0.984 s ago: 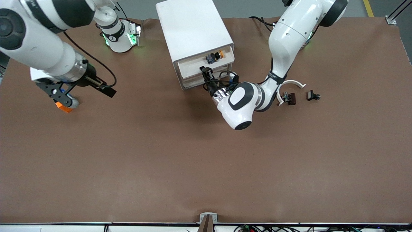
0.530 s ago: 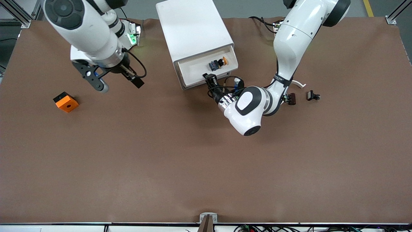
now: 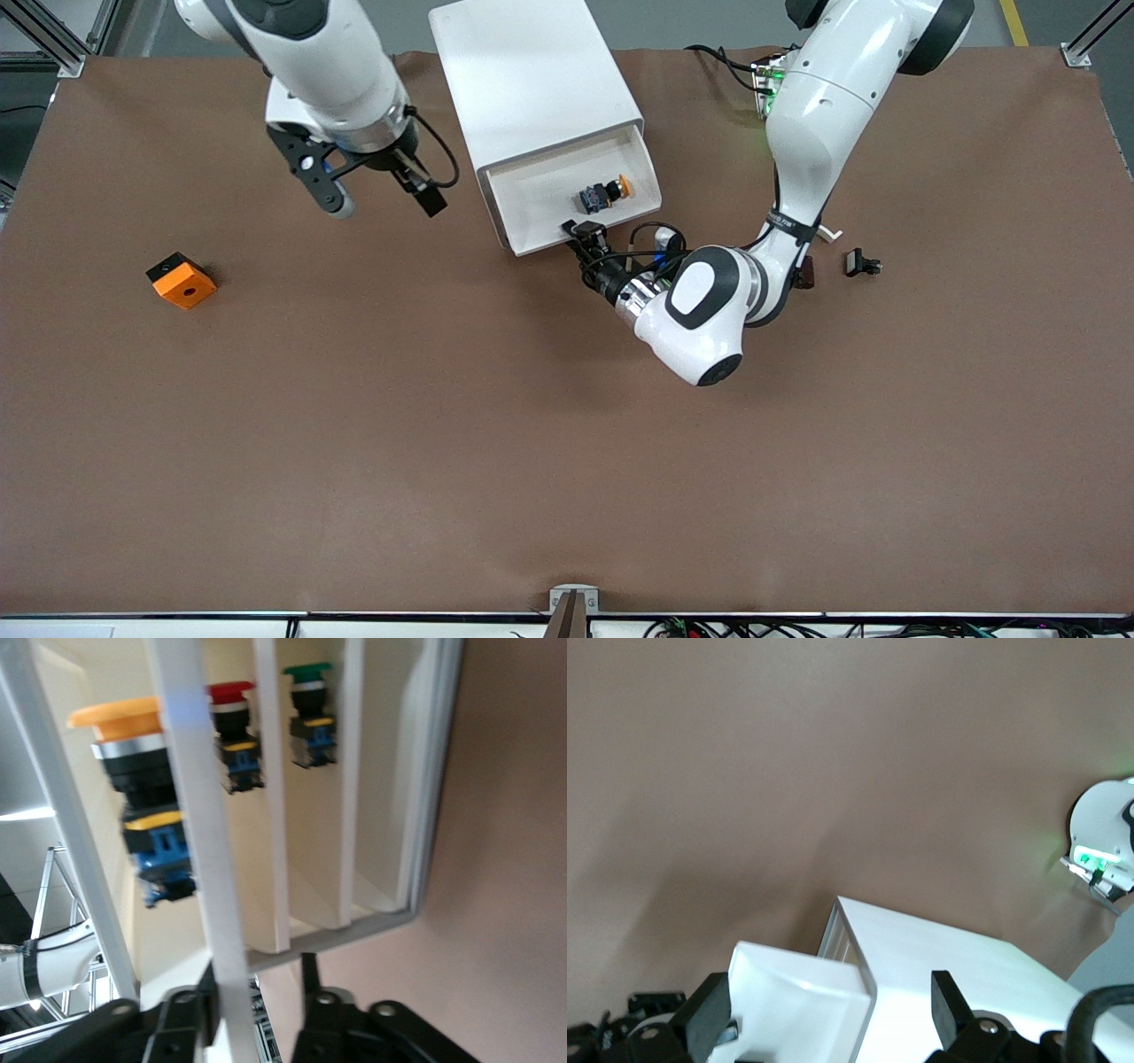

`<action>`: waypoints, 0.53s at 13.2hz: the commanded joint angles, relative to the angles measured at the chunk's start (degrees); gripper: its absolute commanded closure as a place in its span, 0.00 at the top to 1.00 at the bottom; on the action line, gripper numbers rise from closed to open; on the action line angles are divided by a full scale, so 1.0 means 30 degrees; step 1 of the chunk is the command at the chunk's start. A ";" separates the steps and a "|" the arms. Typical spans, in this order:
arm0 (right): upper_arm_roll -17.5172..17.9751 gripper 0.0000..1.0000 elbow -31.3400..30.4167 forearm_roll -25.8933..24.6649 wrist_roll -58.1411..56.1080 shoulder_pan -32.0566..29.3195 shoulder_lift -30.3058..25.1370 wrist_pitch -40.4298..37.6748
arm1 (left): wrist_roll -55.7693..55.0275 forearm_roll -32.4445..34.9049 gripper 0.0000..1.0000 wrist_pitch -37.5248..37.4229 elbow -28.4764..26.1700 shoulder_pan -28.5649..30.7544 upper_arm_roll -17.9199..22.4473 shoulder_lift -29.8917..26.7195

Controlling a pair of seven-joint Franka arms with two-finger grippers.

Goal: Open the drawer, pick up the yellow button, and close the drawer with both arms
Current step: 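Release the handle with the left gripper while the right gripper enters the drawer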

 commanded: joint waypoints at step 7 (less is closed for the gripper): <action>-0.0220 1.00 0.0300 0.0184 0.5880 0.3623 0.2224 0.3215 | 0.5316 0.0286 1.00 0.0488 0.3223 0.3012 0.0307 -0.0041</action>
